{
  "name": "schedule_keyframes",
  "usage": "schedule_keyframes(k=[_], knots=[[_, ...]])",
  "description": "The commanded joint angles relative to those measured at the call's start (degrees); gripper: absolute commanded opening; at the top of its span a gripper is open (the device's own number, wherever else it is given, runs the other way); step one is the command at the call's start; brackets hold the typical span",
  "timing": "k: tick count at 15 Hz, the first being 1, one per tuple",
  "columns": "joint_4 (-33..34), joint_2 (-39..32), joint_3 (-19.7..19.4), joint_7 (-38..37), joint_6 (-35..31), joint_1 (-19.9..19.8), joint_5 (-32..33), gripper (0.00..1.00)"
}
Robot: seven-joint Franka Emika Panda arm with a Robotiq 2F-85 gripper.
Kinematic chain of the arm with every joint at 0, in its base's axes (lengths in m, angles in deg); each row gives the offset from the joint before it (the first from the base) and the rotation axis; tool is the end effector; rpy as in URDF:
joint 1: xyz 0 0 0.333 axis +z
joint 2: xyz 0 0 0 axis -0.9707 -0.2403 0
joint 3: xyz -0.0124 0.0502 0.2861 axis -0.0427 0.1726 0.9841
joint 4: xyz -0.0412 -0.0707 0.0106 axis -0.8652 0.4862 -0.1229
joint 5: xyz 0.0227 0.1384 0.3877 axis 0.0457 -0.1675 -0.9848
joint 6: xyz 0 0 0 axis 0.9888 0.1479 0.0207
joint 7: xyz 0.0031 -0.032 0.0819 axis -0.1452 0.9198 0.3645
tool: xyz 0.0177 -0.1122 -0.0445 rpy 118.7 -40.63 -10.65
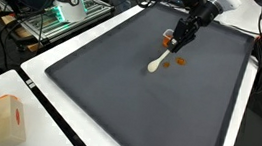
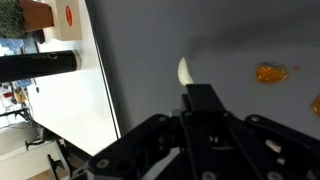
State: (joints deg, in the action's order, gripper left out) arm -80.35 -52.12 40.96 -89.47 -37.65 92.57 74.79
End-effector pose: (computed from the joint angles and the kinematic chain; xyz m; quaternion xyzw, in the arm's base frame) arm 0.6733 0.1009 0.2192 0.9168 -0.1255 -0.0422 0.3767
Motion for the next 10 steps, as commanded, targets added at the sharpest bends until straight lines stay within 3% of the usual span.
schedule_keyframes(k=[1,10], knots=[[-0.33,2.29,1.59,6.53,-1.52,-2.76,-5.29,0.03],[-1.63,8.4,1.78,22.16,-4.77,-7.25,-18.88,0.03]])
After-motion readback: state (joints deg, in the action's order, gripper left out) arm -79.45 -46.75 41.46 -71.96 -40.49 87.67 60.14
